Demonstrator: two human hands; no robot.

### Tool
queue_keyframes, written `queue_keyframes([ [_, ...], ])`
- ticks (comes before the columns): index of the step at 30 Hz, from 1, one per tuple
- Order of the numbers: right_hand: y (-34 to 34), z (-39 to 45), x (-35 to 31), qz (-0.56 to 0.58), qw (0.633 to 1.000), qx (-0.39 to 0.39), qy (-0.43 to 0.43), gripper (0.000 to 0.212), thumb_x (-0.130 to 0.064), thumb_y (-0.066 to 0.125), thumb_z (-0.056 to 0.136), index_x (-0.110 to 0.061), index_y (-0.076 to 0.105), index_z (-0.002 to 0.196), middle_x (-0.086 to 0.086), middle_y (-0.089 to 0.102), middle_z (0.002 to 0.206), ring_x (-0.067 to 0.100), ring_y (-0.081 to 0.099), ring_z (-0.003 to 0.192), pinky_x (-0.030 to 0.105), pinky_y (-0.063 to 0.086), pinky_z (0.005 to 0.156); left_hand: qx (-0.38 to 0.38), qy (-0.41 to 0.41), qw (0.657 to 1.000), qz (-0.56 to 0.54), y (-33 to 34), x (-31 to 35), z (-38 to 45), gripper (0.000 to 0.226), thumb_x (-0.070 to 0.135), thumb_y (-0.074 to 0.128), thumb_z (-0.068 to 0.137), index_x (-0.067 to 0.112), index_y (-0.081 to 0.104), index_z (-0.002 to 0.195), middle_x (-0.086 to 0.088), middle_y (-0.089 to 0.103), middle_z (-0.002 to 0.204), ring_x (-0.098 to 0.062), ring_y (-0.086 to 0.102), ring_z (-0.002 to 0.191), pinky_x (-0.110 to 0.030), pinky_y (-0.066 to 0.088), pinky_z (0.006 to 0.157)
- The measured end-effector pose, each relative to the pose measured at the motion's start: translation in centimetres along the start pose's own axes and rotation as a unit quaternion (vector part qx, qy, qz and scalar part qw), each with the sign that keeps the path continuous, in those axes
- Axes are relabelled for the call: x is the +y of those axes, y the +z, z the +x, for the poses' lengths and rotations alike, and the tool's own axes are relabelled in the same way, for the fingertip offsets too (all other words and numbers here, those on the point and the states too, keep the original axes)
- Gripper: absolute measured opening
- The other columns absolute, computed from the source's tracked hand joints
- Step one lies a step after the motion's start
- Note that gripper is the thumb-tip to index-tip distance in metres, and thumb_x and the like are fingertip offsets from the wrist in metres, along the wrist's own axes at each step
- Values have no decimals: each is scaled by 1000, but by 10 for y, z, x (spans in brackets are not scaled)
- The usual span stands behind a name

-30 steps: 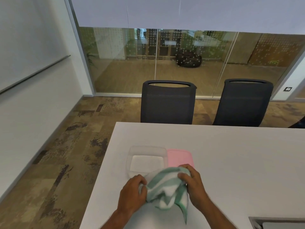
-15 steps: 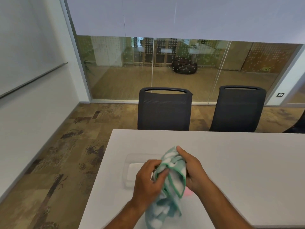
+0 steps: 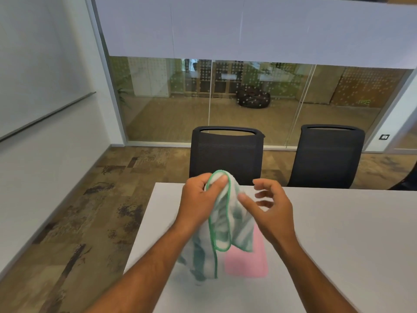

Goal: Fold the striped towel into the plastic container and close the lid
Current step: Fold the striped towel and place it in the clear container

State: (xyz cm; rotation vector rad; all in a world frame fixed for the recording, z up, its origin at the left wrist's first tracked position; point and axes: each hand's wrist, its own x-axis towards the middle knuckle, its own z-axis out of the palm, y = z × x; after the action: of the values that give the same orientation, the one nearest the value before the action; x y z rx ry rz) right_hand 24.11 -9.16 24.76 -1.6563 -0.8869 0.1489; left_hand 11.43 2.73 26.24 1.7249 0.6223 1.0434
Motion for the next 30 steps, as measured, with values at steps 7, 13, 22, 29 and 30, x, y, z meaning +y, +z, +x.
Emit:
queue_keyframes([
  [7, 21, 4, -27, -155, 982, -16, -108, 26, -37, 72, 76, -27, 63, 98, -10, 66, 85, 11, 61, 73, 30, 58, 63, -39, 64, 994, 82, -2, 28, 18, 43, 32, 68, 90, 30, 54, 50, 15, 47, 46, -3, 44, 47, -13, 35, 48],
  [13, 12, 23, -21, -185, 979, -29, -79, 13, -14, 62, 84, -22, 71, 90, -11, 71, 80, 9, 64, 71, 36, 59, 67, -30, 139, 962, 233, -26, 30, 34, 36, 44, 62, 89, 16, 72, 69, 5, 64, 62, -10, 56, 55, -33, 49, 52],
  [22, -22, 55, -34, -186, 975, 16, -117, 30, 11, 55, 76, -18, 57, 70, -5, 69, 76, 22, 65, 73, 42, 56, 69, -85, 132, 917, 368, -60, 41, 56, 31, 12, 57, 80, 30, 75, 98, 10, 77, 91, -13, 69, 82, -37, 59, 74],
  [29, -47, 72, -44, -289, 940, 22, -178, 29, 12, 62, 75, -11, 78, 81, 10, 77, 86, 30, 70, 80, 45, 59, 82, -106, 138, 896, 408, -79, 49, 69, 31, 0, 65, 80, 26, 51, 88, 3, 69, 84, -23, 65, 79, -46, 58, 67],
  [30, -51, 73, -46, -291, 941, 23, -171, 27, 10, 62, 78, -12, 77, 85, 9, 77, 87, 29, 70, 80, 45, 58, 83, -109, 132, 895, 413, -81, 50, 71, 33, 0, 66, 80, 26, 51, 91, 3, 68, 87, -22, 65, 82, -46, 58, 70],
])
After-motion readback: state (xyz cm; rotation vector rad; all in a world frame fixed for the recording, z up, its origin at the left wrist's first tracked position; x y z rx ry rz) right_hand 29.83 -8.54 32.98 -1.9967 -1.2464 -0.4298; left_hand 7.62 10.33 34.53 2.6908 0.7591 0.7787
